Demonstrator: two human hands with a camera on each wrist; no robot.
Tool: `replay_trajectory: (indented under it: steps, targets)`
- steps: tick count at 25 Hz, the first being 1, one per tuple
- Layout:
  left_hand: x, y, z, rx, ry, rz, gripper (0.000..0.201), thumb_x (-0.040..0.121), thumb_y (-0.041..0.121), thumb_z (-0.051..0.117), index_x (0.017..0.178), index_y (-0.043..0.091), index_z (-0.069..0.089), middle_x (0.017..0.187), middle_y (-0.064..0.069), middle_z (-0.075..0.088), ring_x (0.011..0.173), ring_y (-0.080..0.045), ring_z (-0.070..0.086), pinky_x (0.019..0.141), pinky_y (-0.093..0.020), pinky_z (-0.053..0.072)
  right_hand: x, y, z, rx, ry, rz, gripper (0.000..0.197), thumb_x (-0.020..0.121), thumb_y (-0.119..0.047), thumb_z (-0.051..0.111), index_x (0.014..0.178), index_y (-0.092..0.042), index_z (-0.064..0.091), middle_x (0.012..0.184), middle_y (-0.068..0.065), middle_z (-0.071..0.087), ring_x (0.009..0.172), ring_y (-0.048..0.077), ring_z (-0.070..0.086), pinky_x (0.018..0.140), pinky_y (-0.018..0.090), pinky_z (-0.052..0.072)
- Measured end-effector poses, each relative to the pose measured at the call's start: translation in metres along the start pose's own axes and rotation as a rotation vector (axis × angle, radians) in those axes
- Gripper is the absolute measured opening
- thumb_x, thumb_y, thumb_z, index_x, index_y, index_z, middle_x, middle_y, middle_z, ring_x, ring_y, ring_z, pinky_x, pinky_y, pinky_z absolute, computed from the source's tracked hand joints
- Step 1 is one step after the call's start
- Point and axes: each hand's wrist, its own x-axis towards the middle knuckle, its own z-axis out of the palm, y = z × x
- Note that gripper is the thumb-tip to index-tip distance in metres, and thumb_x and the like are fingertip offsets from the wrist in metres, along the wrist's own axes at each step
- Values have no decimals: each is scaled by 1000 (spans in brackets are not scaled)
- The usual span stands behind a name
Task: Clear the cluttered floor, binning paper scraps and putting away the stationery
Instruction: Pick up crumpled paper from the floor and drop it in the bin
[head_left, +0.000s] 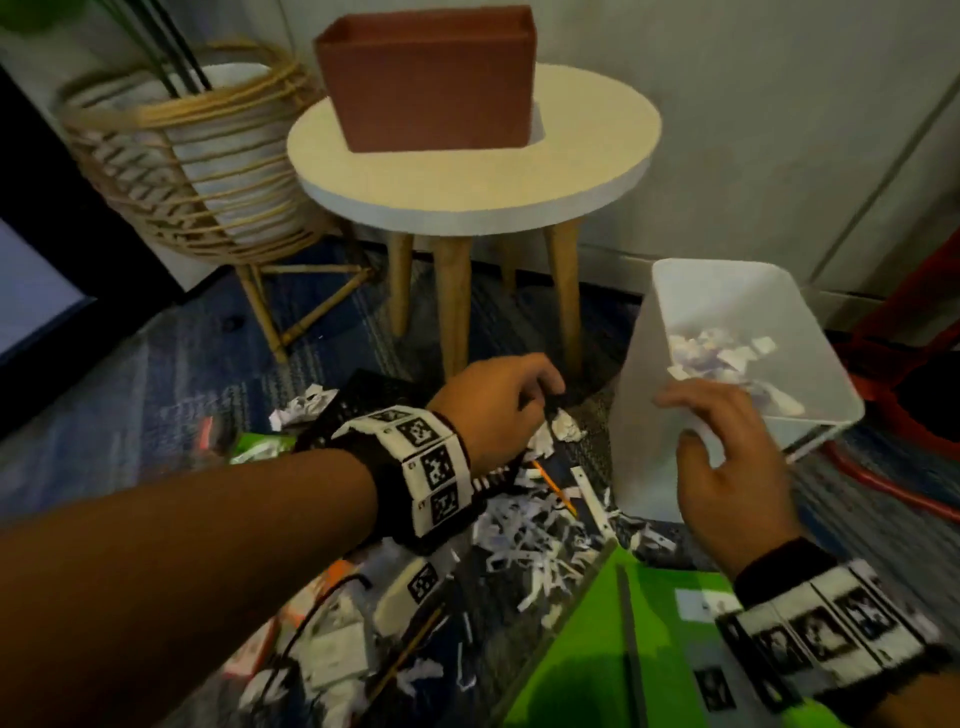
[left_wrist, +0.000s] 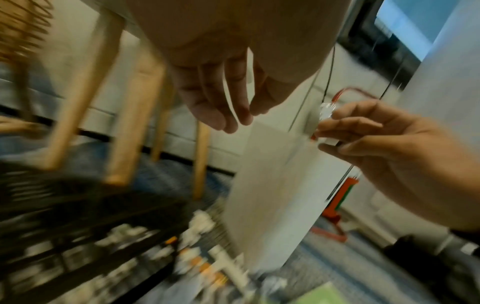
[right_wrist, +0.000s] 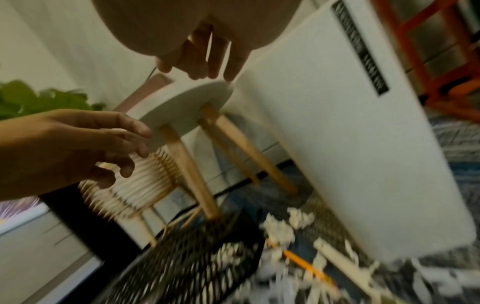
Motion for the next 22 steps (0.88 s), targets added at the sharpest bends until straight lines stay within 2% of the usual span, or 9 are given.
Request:
replay_trajectory:
  steps: [3,4,6,8,10,13,16,19,22]
  targets:
    - [-54,-73,-19,177,-105,-166,22,89,16,52,102,31,62,99,5,65,91,-17,60,80,-31,50,-44,-16,57,75,-266,17,47,79,4,44,92,-38,60,98,-17,60,95,2,54,84,10,39]
    - [-72,-96,-25,227,-132,-221,22,88,17,52,102,31,62,101,4,66,94,-19,60,80,-29,48,-57,-19,74,84,-363,41,48,82,2,45,88,-43,59,97,-23,59,92,-3,54,81,11,40]
    - [-111,-139,-37,292,-175,-331,22,87,17,52,102,30,63,103,2,66,96,-20,60,77,-26,45,-76,-29,109,84,-574,81,49,88,2,46,82,-46,56,94,-24,58,88,-8,52,77,13,39]
    - [-151,-180,-48,309,-207,-438,23,87,17,51,102,29,63,103,1,67,96,-22,61,76,-26,45,-92,-43,145,58,-763,53,45,88,-5,43,83,-49,50,91,-22,56,86,-8,49,76,15,38]
    - [-192,-216,-59,305,-204,-519,22,87,17,51,101,29,64,101,1,68,96,-24,62,79,-30,49,-104,-60,179,29,-893,28,44,89,-6,44,82,-49,49,89,-20,55,85,1,52,74,19,40]
    - [-248,-256,-69,284,-167,-604,24,87,15,53,102,28,66,100,-1,70,96,-25,62,82,-30,48,-116,-86,221,-34,-1009,47,40,90,1,46,85,-37,57,89,-15,57,87,11,54,74,23,40]
    - [-294,-286,-70,306,-167,-649,24,89,18,53,107,27,65,105,-1,69,102,-25,62,82,-28,45,-129,-111,262,-100,-1117,49,29,94,-6,46,91,-31,59,96,-8,61,86,15,55,73,27,42]
    - [-316,-312,-61,300,-176,-647,25,91,21,50,110,29,64,109,1,68,105,-23,61,81,-28,45,-142,-123,297,-123,-1184,86,22,96,-11,46,93,-29,59,101,-6,62,93,17,57,83,34,50]
    - [-321,-336,-55,287,-154,-605,23,92,25,49,109,30,63,110,0,67,104,-24,61,81,-29,46,-149,-121,323,-309,-1209,86,19,95,-12,48,105,-24,59,115,-2,60,101,19,55,86,31,48]
